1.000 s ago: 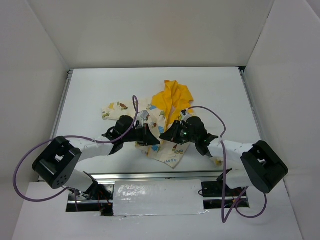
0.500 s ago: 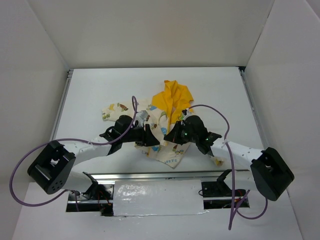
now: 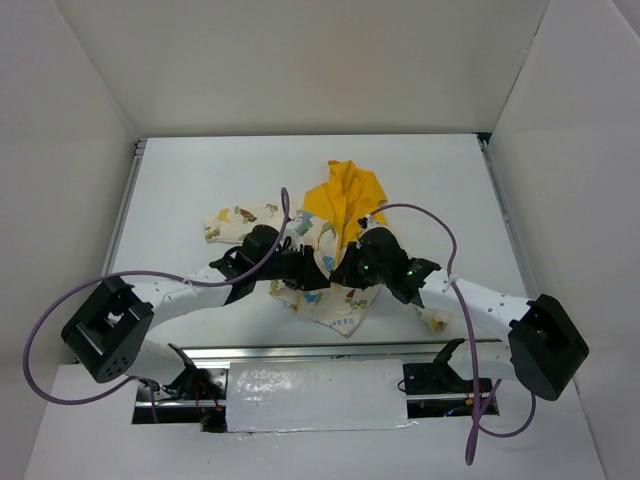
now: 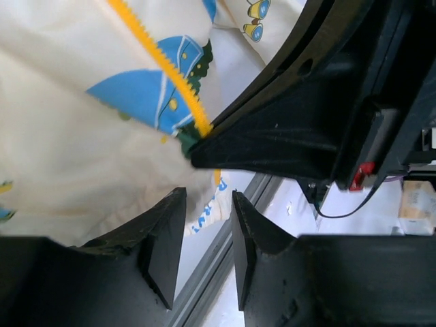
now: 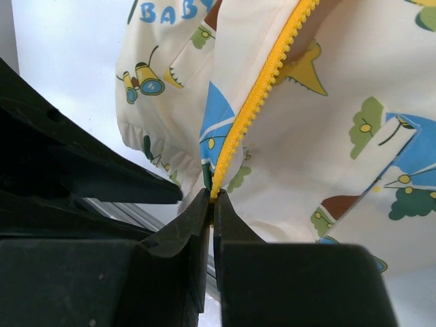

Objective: Zip up the jacket

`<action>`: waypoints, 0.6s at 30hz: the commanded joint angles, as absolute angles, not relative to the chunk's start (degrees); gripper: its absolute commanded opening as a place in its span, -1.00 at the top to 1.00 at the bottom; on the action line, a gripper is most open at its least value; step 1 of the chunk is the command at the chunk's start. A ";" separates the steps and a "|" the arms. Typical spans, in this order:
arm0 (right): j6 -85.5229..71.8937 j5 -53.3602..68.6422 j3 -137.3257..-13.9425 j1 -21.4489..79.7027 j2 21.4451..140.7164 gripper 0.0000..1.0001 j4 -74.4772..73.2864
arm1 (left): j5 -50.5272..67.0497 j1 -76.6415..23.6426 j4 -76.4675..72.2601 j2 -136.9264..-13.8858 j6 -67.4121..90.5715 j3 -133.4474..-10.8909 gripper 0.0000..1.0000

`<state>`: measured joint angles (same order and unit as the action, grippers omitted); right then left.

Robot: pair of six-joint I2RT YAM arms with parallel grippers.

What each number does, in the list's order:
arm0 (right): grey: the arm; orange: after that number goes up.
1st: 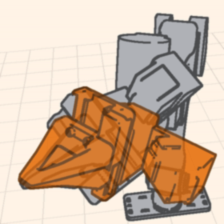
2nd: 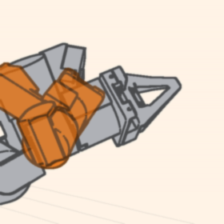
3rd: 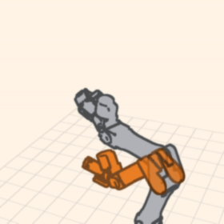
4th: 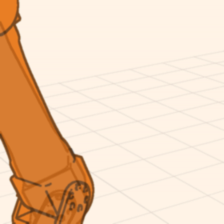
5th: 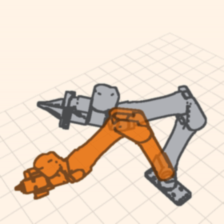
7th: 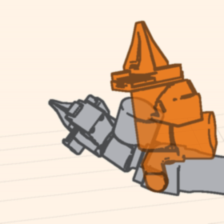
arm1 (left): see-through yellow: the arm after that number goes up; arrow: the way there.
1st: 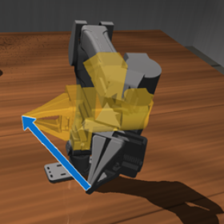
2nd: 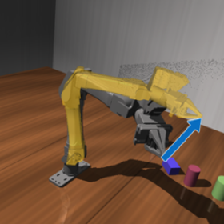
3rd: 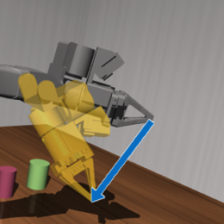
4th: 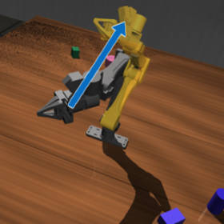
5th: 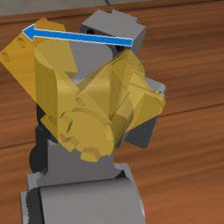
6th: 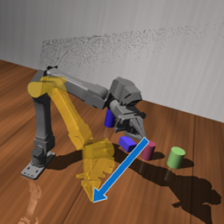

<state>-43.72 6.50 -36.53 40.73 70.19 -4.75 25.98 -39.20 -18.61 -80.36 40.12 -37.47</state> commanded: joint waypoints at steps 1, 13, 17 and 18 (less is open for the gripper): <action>-43.06 2.90 -39.82 42.19 69.70 1.00 -7.29 | 22.86 -40.86 -16.36 -81.91 37.27 -41.39 0.12; -44.74 2.02 -39.02 42.54 66.54 1.00 -7.38 | 19.07 -43.15 -13.71 -85.78 36.21 -43.07 0.04; -45.00 1.76 -38.85 42.63 65.57 0.99 -7.47 | 19.86 -43.33 -14.85 -86.22 36.47 -42.45 -0.02; -45.00 1.76 -38.85 42.54 65.57 0.99 -7.38 | 20.12 -43.33 -15.11 -86.31 36.65 -42.45 -0.02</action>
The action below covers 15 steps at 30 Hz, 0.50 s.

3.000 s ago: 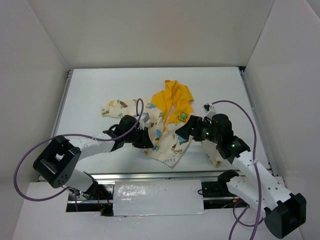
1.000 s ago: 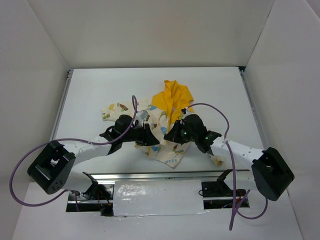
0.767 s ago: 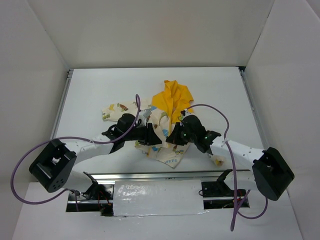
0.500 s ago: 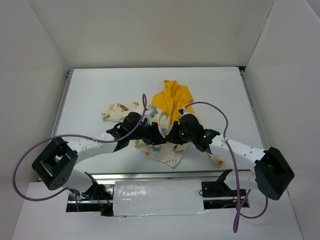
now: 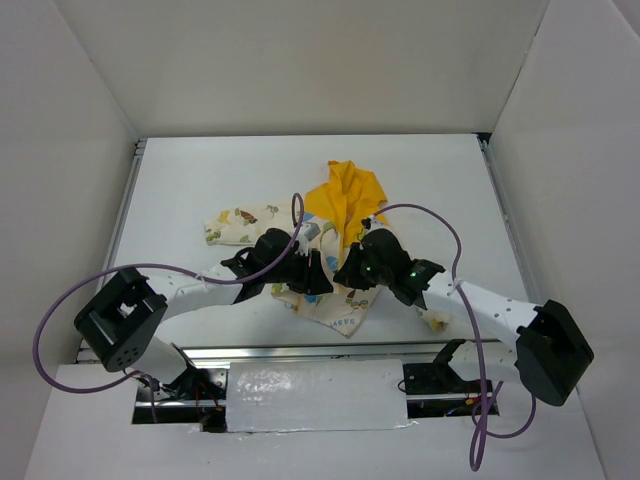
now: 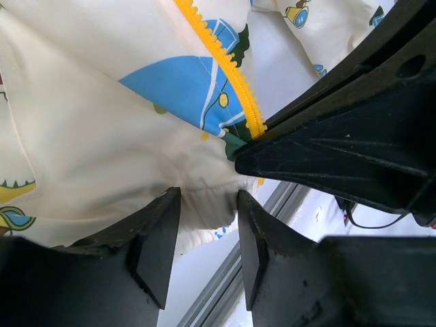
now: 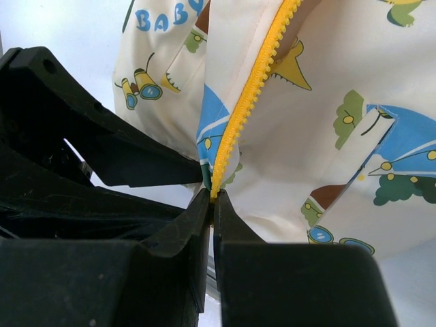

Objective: Zip up the jacket

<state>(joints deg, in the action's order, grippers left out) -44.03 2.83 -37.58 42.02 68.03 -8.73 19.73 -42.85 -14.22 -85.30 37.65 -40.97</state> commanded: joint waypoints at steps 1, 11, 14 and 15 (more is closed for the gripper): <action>-45.09 2.02 -38.85 42.54 65.57 0.99 -7.12 | 20.82 -43.33 -15.81 -86.48 37.00 -42.45 -0.02; -45.53 0.97 -39.64 43.42 67.50 0.99 -7.12 | 22.94 -43.33 -17.23 -86.40 38.23 -43.50 -0.08; -45.61 0.44 -40.17 43.86 68.46 1.00 -7.56 | 23.20 -43.42 -17.40 -86.31 38.67 -43.68 -0.08; -45.70 0.18 -40.34 44.03 68.81 1.00 -7.47 | 23.20 -43.42 -17.49 -86.31 38.85 -43.77 -0.08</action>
<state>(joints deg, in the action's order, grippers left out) -44.47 1.19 -37.58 42.92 68.10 -8.73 20.91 -42.87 -14.79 -85.41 37.93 -41.08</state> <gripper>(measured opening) 0.073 0.542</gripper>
